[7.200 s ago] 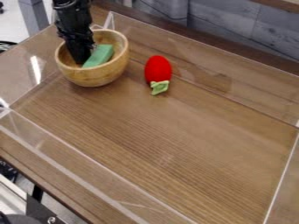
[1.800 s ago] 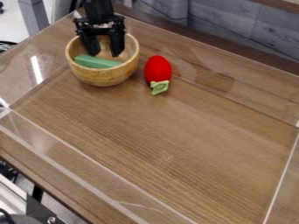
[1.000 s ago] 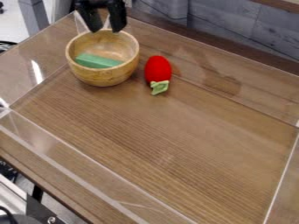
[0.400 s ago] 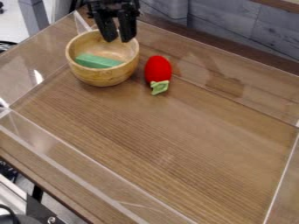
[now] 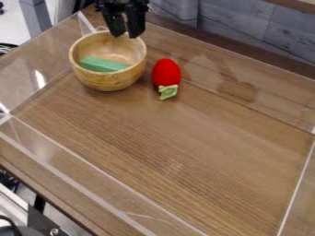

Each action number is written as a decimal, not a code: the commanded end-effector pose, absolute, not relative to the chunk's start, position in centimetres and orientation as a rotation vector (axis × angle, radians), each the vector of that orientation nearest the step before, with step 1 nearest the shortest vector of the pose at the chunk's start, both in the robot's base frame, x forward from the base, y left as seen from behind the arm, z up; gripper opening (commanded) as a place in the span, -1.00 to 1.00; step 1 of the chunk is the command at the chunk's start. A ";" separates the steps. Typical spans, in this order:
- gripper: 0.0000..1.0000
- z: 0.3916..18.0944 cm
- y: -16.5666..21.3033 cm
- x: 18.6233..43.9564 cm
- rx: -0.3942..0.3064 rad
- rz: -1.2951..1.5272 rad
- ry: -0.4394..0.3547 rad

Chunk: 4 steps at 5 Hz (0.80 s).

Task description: Put the green stick in the brown bowl

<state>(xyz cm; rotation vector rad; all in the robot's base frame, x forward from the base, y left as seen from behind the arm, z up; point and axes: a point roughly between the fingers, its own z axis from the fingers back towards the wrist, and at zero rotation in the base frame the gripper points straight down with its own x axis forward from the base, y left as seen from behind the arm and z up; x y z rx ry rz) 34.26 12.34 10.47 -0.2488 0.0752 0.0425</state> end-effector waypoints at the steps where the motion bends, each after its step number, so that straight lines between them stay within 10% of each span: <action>1: -1.00 11.3 13.7 34.9 -0.219 0.033 0.034; 4: -1.00 11.7 15.1 35.0 -0.206 -0.053 0.073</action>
